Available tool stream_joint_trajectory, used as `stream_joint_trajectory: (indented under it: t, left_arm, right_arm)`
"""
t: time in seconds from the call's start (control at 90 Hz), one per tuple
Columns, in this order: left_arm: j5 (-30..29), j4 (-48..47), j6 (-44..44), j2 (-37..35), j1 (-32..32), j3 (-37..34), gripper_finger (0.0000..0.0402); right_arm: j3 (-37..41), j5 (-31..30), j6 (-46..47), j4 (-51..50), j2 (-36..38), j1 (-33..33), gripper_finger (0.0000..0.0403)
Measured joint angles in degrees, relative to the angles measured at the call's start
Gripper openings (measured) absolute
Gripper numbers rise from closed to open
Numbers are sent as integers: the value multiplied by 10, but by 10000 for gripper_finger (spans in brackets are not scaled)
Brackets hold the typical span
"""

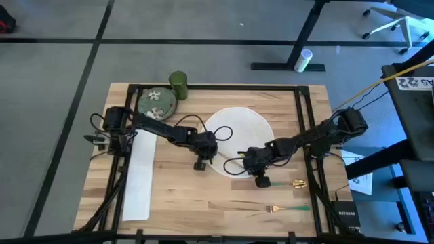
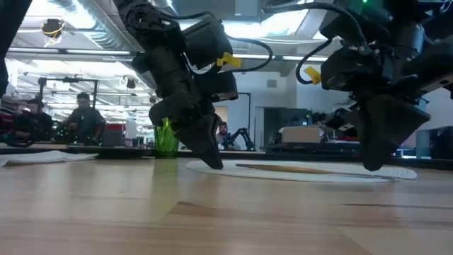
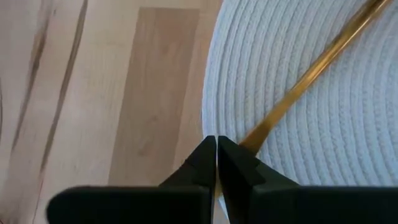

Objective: Set table place
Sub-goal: Put the gold table knife on the white table mat

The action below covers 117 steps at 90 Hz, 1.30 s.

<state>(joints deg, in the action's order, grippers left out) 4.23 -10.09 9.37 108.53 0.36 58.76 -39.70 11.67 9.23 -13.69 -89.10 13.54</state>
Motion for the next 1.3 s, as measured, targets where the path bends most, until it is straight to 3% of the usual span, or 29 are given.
stream_joint_trajectory:
  t: [0.844,1.3]
  left_arm:
    - [0,0,0,0,0,0,0]
    - [0,0,0,0,0,0,0]
  right_arm:
    - [-7,-17,5,-4,-24,0,3]
    - [-45,-94,-7,-111,-24,-1,3]
